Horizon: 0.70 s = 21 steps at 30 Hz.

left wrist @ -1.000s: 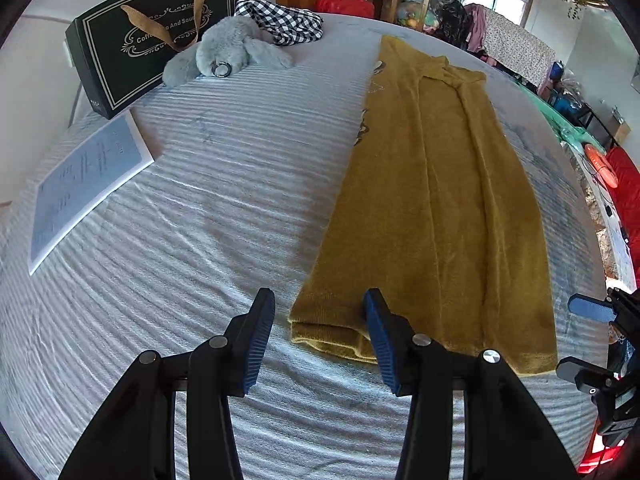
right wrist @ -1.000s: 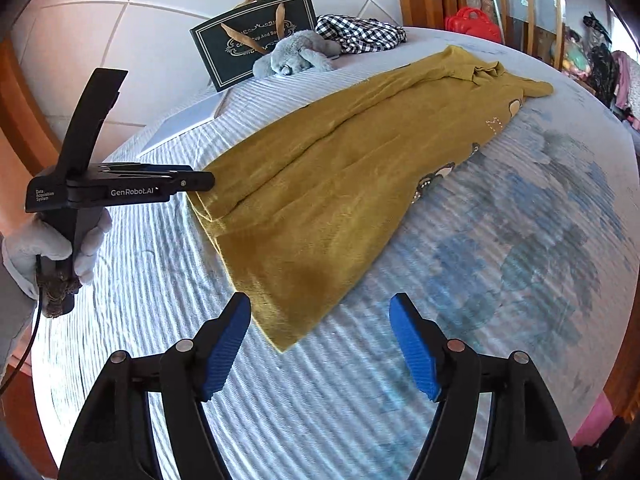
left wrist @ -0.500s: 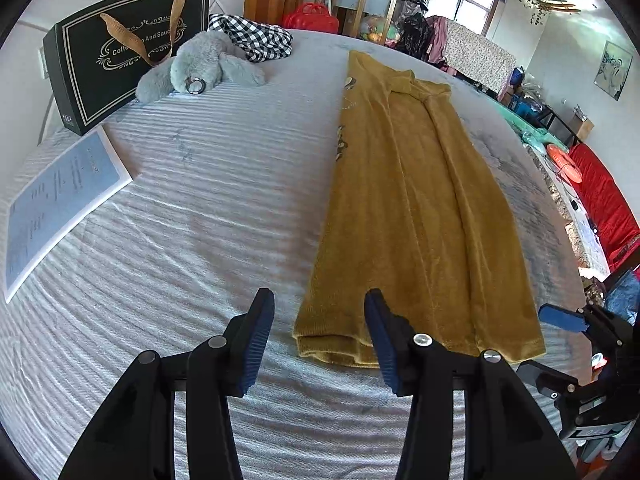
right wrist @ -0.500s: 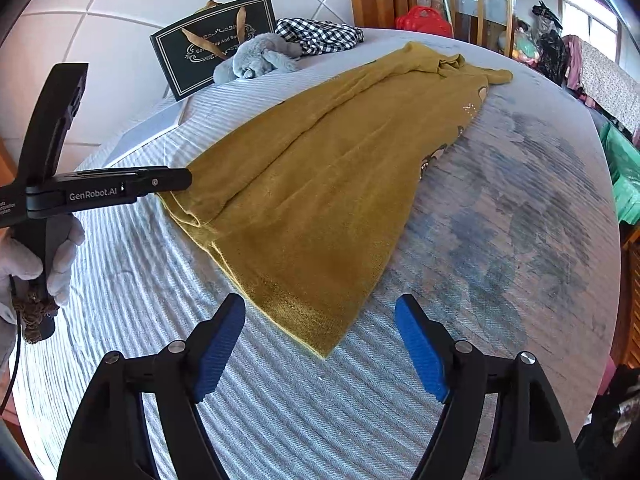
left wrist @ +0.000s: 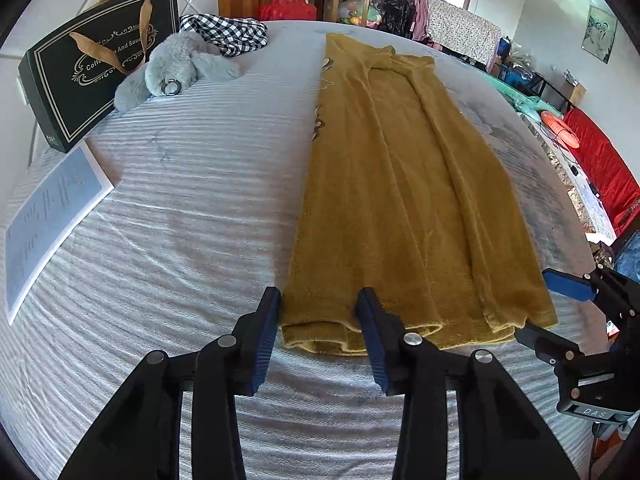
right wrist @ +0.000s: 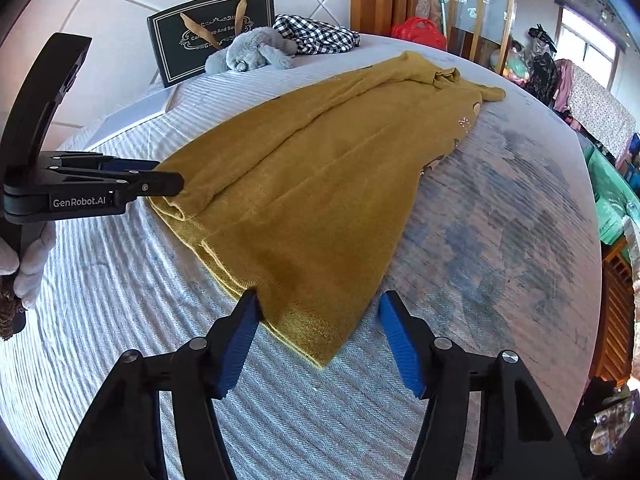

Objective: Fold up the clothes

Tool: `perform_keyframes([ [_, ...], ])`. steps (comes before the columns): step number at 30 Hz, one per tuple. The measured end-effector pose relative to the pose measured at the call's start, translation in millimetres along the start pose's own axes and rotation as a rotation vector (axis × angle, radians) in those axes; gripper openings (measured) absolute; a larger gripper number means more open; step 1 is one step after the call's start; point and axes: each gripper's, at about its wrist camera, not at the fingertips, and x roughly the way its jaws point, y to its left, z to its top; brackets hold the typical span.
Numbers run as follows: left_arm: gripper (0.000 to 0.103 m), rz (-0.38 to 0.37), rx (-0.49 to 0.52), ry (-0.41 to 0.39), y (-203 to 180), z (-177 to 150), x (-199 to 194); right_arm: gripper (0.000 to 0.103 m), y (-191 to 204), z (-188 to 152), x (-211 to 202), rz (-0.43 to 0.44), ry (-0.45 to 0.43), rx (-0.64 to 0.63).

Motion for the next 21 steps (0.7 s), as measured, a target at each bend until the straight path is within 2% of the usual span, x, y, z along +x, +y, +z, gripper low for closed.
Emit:
perform_keyframes([
  [4, 0.038, -0.003, 0.006, 0.004, 0, 0, 0, 0.060, 1, -1, 0, 0.005, 0.002, -0.022],
  [5, 0.032, -0.010, 0.005, 0.004, 0, 0, 0, 0.059, 1, 0, 0, 0.010, 0.006, -0.026],
  [7, 0.022, -0.028, 0.001, 0.006, -1, 0, -1, 0.040, 4, 1, -1, 0.034, 0.016, -0.047],
  [8, 0.018, -0.029, 0.001, 0.009, -1, 0, -1, 0.037, 5, 2, -2, 0.047, 0.020, -0.059],
  [9, 0.015, -0.029, 0.000, 0.011, -2, 1, -2, 0.026, 4, 2, -2, 0.070, 0.024, -0.057],
  [13, 0.009, -0.013, 0.022, 0.023, -6, 6, -4, 0.016, -14, 6, 0, 0.181, 0.034, 0.026],
  [16, 0.008, -0.005, 0.022, 0.011, -7, 15, -9, 0.015, -24, 11, -5, 0.231, 0.013, 0.070],
  [21, 0.007, -0.011, -0.006, -0.046, -10, 48, -28, 0.015, -28, 34, -18, 0.223, -0.032, 0.043],
])
